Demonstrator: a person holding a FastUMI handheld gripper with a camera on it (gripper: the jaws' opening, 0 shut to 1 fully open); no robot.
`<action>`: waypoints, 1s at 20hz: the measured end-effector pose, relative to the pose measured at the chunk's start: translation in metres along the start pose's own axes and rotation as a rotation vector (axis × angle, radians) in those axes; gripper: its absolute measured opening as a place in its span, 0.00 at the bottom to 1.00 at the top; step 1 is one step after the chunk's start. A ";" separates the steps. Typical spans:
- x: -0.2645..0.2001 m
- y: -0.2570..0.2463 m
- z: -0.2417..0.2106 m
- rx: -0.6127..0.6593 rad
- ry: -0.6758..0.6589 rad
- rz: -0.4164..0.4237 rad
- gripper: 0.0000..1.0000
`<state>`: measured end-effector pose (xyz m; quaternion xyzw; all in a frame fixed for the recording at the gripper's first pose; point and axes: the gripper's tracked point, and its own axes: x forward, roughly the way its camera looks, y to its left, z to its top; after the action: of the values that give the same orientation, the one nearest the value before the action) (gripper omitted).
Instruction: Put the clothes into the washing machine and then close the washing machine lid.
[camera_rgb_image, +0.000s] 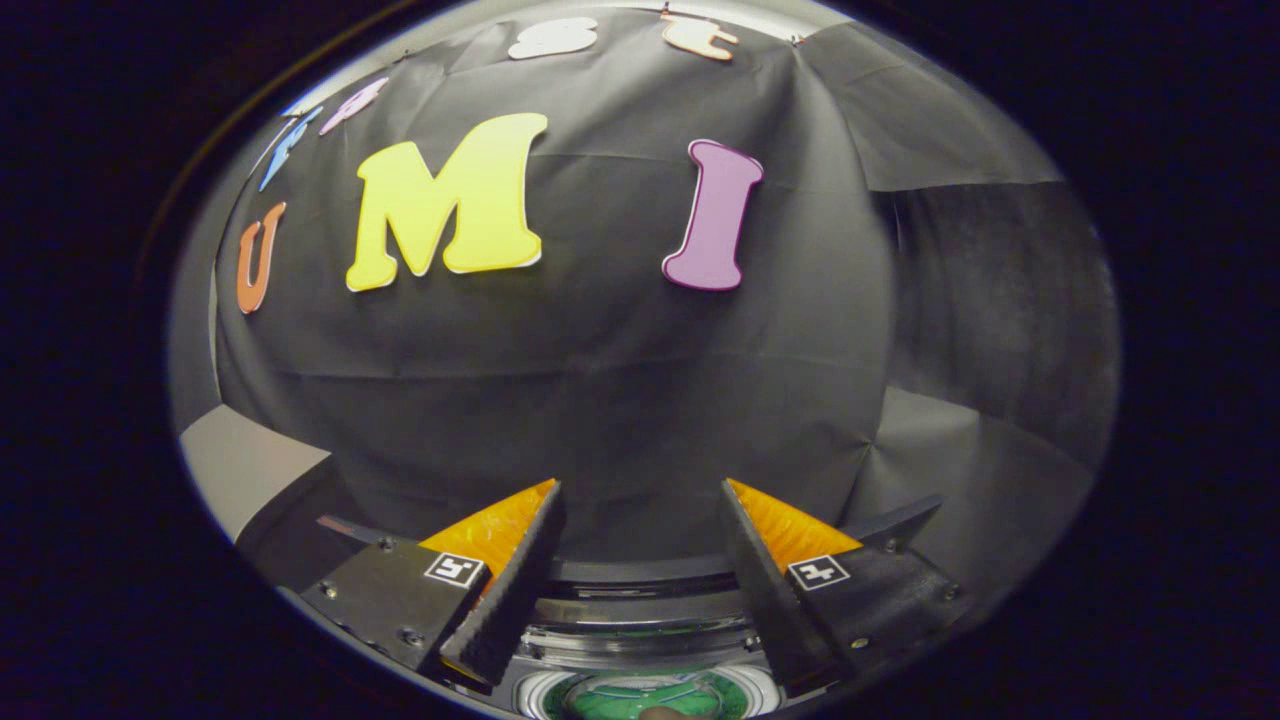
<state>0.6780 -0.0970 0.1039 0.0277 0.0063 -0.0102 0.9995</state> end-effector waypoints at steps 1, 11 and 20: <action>-0.004 0.000 -0.001 -0.001 -0.015 0.001 0.96; -0.043 -0.005 -0.016 0.004 -0.091 0.013 0.95; -0.081 -0.008 -0.041 -0.005 -0.072 0.014 0.95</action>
<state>0.5963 -0.1013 0.0639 0.0251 -0.0299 -0.0041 0.9992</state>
